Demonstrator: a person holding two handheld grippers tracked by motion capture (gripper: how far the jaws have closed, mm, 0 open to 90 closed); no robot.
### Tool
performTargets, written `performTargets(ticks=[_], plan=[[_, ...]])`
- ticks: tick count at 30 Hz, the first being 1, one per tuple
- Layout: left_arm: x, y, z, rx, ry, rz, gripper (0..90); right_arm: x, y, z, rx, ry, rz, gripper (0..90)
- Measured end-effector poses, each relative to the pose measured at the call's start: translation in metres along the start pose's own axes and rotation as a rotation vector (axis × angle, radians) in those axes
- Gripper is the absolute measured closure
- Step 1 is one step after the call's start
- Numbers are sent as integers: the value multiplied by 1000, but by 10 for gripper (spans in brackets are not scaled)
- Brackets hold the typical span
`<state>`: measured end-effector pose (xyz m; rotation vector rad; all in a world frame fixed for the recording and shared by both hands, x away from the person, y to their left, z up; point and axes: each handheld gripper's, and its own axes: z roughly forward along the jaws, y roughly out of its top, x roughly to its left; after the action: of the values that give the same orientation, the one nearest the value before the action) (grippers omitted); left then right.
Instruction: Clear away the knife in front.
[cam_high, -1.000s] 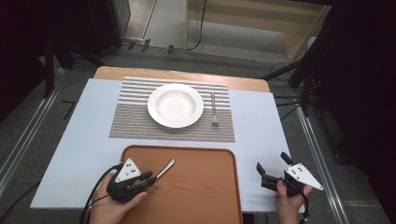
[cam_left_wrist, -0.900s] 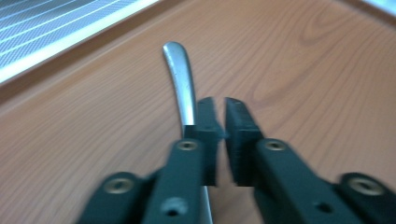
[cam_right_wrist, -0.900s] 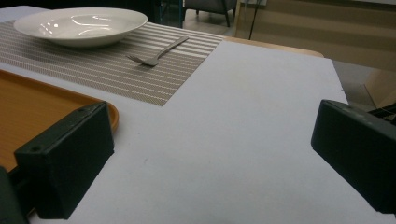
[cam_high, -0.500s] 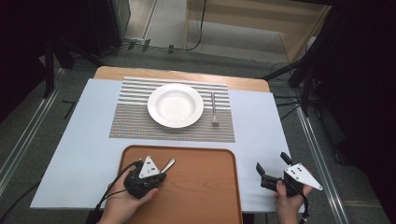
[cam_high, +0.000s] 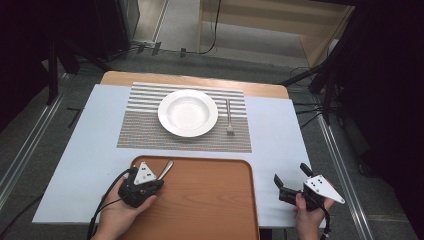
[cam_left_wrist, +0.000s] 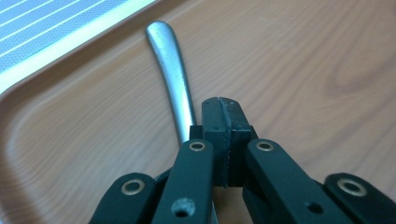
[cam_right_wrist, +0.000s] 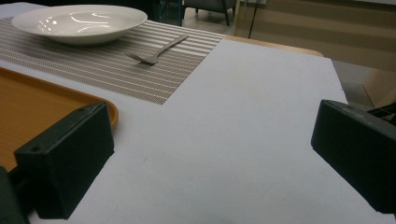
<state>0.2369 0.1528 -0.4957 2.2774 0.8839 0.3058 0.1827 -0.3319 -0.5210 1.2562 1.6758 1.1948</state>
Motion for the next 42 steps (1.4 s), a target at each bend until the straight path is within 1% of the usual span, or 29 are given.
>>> performTargets(ticks=[1, 2, 4, 5, 6, 10, 13, 14, 17, 19, 22, 27, 29, 31, 34, 35, 36, 37, 40, 41, 42], plan=[[2, 0, -1, -3, -4, -10, 886, 0, 0, 0, 0, 0, 0, 0], [4, 0, -2, -6, -1, -11, 886, 0, 0, 0, 0, 0, 0, 0], [4, 0, -3, -9, 17, -3, 886, 0, 0, 0, 0, 0, 0, 0], [6, 0, -3, -8, 22, -3, 886, 0, 0, 0, -1, -1, 1, 0], [7, 0, -4, -16, 27, -11, 886, 0, 0, 0, -1, -1, 1, 0], [12, -3, -6, -17, 12, -27, 886, 0, 0, 0, 0, 0, 0, 0], [13, -4, -6, -8, 16, -19, 886, 0, 0, 0, 1, -1, 1, 0], [14, -4, -5, -2, 16, -20, 886, 0, 0, 0, 2, 0, 1, 0], [17, -3, -3, -9, 18, -34, 886, 1, 0, 0, 3, -2, -1, 0], [19, -4, -3, -12, 25, -35, 886, 0, 0, 0, 5, -2, -4, 0], [22, -8, -6, -19, 38, -39, 885, 1, 0, 0, 3, -3, 1, 0], [31, -17, -15, -27, 53, -60, 886, 0, 0, 0, 5, -4, -4, 0], [34, -21, -17, -36, 51, -72, 885, 1, 0, 0, 5, -4, -9, 0], [38, -25, -19, -45, 35, -84, 885, 1, 0, 1, 6, -4, -9, 0], [39, -27, -20, -65, 29, -75, 883, 1, 0, 1, 7, -6, -9, 0], [39, -27, -20, -84, 19, -76, 863, 1, 0, 1, 6, -6, -10, 0], [39, -27, -20, -84, 19, -76, 780, 1, 0, 1, 7, -6, -9, 0], [42, -27, -23, -111, -3, -98, 710, 1, 0, 1, 7, -5, -9, 0], [46, -27, -28, -173, -20, -132, 578, 1, 0, 1, 6, -5, -8, 0], [48, -27, -31, -202, -31, -131, 528, 1, 0, 1, 5, -5, -10, 0], [49, -27, -33, -220, -29, -126, 480, 1, 0, 1, 6, -5, -11, 0]])
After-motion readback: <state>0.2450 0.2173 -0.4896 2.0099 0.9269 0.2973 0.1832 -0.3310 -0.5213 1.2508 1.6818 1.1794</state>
